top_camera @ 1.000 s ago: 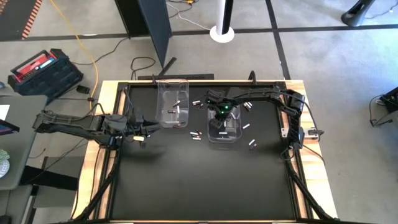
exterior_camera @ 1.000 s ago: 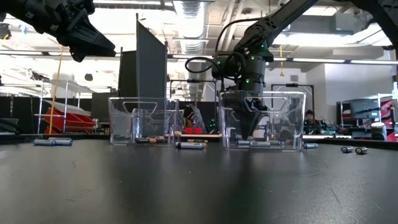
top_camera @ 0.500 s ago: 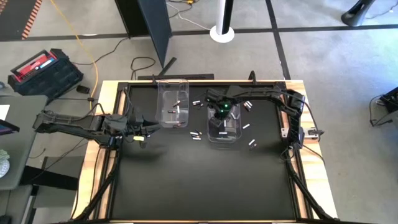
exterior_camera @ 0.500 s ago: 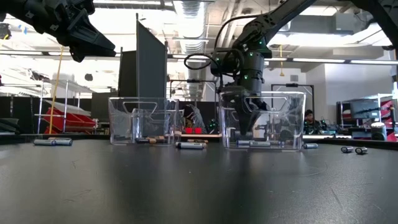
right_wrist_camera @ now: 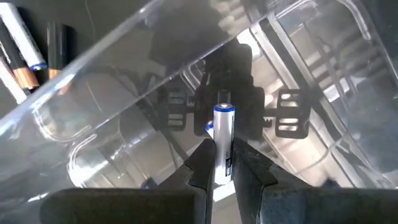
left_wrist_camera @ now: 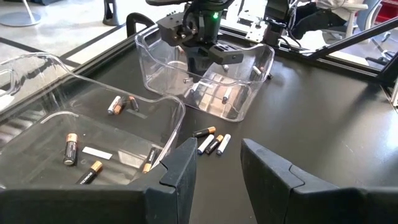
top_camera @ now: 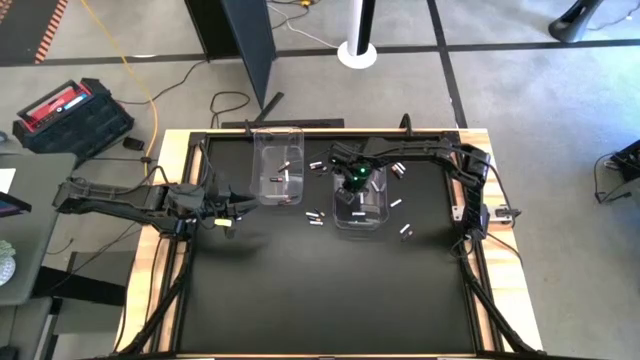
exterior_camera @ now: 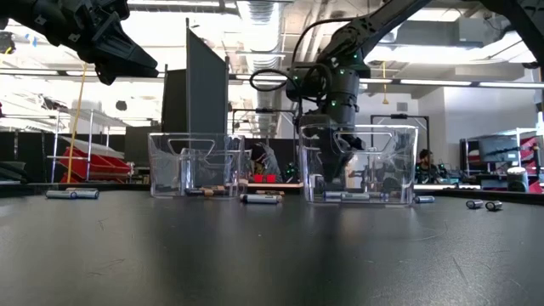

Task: Sort batteries
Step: Put the white battery into the right transparent bin

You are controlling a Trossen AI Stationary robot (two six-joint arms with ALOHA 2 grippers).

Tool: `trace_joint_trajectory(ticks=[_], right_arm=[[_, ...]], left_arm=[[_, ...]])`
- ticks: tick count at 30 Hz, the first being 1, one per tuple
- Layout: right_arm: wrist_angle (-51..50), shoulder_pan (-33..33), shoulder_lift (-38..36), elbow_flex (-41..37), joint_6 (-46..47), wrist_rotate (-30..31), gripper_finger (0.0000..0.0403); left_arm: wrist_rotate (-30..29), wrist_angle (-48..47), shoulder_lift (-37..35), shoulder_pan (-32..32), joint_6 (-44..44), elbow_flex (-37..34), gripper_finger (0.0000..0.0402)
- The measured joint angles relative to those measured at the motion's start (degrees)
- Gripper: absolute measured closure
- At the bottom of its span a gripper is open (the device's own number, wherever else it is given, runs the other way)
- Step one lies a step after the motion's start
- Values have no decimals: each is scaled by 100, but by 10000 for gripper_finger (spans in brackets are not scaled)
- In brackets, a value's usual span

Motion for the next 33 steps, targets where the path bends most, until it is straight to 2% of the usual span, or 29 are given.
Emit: trace_joint_trajectory(ticks=[8,22,28,33], right_arm=[[33,27,7,-51,57,2,330],[26,31,7,-51,137,2,259],[2,-18,-75,-51,451,2,258],[6,-104,-454,-51,799,4,269]], left_arm=[[0,-2,0,2,4,0,283],[0,-2,0,2,-3,0,283],[94,0,0,0,-414,0,283],[103,0,7,0,-494,0,283]])
